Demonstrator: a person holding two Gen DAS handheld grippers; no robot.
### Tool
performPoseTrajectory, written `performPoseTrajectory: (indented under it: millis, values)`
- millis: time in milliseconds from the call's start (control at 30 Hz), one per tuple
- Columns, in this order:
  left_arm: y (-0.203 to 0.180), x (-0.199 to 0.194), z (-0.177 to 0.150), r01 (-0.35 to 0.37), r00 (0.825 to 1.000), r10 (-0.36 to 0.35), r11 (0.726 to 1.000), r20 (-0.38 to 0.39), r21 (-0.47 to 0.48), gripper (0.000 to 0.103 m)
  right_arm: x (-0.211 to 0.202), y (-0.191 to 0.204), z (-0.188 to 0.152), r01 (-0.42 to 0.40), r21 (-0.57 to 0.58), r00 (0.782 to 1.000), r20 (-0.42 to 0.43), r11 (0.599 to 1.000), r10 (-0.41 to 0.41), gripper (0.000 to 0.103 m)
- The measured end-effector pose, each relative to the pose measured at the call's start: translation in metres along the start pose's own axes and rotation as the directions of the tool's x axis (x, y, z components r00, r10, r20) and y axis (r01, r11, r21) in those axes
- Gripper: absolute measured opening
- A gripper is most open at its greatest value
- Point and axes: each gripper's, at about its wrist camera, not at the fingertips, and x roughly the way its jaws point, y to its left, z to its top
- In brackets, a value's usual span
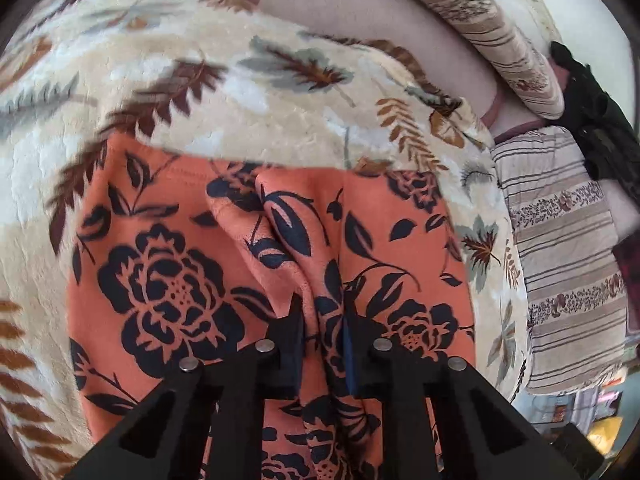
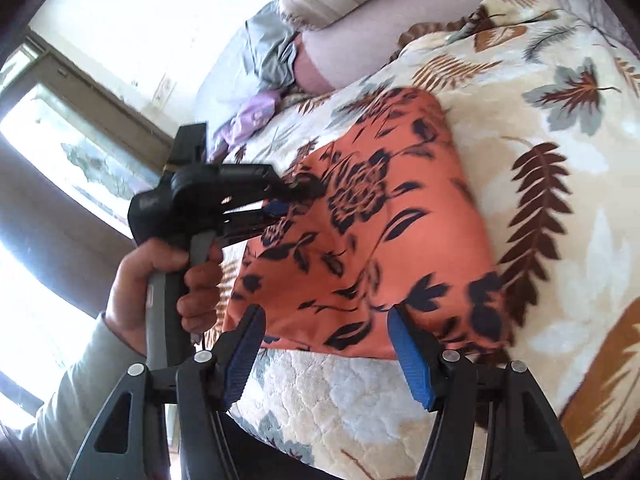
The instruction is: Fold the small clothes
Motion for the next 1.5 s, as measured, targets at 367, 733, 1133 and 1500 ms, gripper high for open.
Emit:
performPoseTrajectory:
  millis: [367, 733, 1133, 1500]
  values:
    - [0.027, -0.020, 0.021, -0.143, 0.989, 0.134, 0.974, 0.061, 0.178, 0.013, -0.033, -0.024, 0.006, 0.052, 0.048, 0.997, 0.047, 0.997, -0.054, 0.067]
    - [0.044, -0.045, 0.002, -0.176, 0.980, 0.156, 0.970, 0.125, 0.170, 0.012, -0.032, -0.041, 0.000, 0.109, 0.084, 0.994, 0.015, 0.990, -0.111, 0.067]
    - [0.069, -0.035, 0.016, -0.287, 0.958, 0.274, 0.922, 0.088, 0.261, 0.013, -0.032, -0.033, -0.002, 0.102, 0.069, 0.995, 0.007, 0.992, -0.103, 0.067]
    - [0.092, -0.037, 0.015, -0.185, 0.982, 0.181, 0.976, 0.047, 0.115, 0.014, -0.026, -0.028, -0.001, 0.096, 0.063, 0.995, -0.015, 0.993, -0.095, 0.067]
